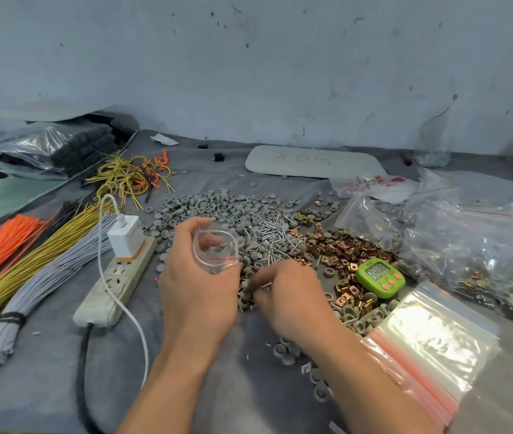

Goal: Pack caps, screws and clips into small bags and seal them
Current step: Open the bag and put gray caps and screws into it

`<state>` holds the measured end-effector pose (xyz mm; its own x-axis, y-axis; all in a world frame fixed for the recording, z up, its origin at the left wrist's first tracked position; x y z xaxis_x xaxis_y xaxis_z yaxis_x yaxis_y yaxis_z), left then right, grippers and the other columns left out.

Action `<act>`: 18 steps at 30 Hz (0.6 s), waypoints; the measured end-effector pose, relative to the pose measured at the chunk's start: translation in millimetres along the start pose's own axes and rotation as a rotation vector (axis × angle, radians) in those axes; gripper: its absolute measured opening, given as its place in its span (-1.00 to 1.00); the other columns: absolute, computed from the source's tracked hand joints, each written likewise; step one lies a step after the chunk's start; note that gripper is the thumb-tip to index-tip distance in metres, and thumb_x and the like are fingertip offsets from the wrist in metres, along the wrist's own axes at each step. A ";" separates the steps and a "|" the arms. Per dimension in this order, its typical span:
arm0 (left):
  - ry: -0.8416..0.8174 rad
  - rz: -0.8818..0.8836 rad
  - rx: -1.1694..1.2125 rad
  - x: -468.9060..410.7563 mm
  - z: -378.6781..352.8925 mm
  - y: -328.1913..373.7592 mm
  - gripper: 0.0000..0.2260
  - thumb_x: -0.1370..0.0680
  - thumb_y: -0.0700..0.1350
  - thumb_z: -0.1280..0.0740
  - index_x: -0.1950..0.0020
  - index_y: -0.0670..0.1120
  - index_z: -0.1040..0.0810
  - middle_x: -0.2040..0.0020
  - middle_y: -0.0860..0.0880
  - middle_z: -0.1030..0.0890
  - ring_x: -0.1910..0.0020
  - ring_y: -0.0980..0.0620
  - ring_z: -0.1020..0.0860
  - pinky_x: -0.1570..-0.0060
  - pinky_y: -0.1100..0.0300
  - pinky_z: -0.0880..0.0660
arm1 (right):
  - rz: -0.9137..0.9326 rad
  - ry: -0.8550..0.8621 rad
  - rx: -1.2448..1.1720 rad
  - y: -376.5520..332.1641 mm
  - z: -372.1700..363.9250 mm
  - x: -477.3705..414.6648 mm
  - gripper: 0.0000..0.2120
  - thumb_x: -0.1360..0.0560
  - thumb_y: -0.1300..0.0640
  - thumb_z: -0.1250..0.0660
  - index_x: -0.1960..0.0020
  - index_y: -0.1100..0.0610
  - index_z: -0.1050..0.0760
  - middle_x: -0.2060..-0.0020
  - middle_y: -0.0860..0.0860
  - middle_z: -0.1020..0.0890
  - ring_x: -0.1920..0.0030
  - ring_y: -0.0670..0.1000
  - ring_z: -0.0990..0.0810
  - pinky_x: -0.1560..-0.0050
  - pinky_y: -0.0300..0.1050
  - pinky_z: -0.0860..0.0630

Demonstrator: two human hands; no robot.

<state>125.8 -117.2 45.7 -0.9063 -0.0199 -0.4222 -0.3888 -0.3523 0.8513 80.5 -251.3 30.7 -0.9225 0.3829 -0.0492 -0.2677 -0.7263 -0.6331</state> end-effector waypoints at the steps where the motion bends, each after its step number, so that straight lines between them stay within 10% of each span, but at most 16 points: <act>1: 0.004 -0.006 0.001 -0.1 0.6 -0.2 -0.49 -0.37 -0.20 -0.51 -0.15 0.26 -0.46 0.12 0.30 -0.61 0.06 0.45 -0.51 0.17 0.59 -0.34 | 0.026 -0.062 0.108 -1.7 -7.3 0.6 -0.68 -0.44 0.29 -0.37 0.02 -0.09 -0.72 0.16 -0.10 -0.69 0.19 -0.04 -0.66 0.15 -0.19 -0.58; 18: -0.031 0.030 -0.034 -2.2 0.7 1.4 -0.48 -0.41 -0.10 -0.52 -0.15 0.37 -0.37 0.11 0.33 -0.61 0.09 0.39 -0.54 0.21 0.50 -0.30 | -0.085 -0.024 0.434 1.1 10.7 15.9 -0.75 -0.45 0.34 -0.36 -0.05 0.09 -0.63 0.01 0.02 -0.55 0.08 0.10 -0.56 0.12 -0.04 -0.51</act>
<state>127.2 -117.0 48.1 -0.9224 -0.0026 -0.3863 -0.3558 -0.3840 0.8521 62.6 -252.1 37.5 -0.8970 0.4419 0.0100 -0.4300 -0.8672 -0.2511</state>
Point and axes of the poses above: each hand's wrist, its own x-axis away from the middle knuckle, its own z-axis out of the back of the hand, y = z × x, the point moved 2 cm from there along -x, towards the middle knuckle
